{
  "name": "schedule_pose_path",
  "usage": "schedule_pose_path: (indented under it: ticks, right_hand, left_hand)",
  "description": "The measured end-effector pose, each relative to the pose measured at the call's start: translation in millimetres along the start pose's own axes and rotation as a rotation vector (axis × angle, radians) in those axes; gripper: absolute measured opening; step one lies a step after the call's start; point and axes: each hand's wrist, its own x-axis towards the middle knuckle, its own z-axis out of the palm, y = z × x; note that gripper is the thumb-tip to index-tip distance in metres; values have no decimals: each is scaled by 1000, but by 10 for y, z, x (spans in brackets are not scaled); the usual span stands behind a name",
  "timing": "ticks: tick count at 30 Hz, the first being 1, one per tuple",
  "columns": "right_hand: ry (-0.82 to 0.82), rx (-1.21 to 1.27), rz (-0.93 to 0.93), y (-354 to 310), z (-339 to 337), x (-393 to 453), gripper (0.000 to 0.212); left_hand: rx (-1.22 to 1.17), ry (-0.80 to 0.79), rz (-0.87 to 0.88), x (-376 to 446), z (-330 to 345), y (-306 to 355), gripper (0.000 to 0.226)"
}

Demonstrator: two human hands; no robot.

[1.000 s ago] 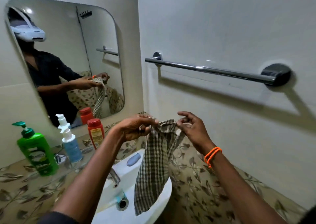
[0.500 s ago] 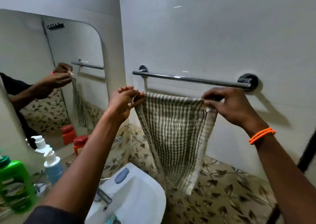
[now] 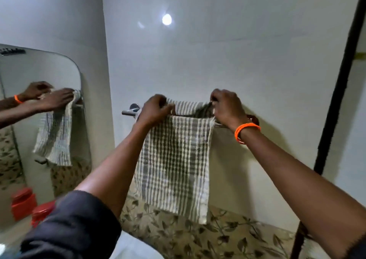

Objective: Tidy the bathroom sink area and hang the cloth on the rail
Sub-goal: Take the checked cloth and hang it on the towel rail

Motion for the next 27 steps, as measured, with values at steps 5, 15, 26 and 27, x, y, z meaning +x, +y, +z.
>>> schedule_pose_path:
  ticks: [5,15,26,27]
  right_hand:
    - [-416,-96,135,90,-86,81,2]
    - [-427,198,-295,-66,-162,-343,44]
    - [-256,-124,-48,162,-247,-6,13]
    - [-188,-200,-50,138,-215,-41,17]
  left_hand:
    - [77,-226,-2,51,-66,-232,50]
    - [-646,106,-508,-625,-53,-994,33]
    - [-225,283,-385,4,-263,-693,37]
    - [-41,320,-366,13,-240,-612,37]
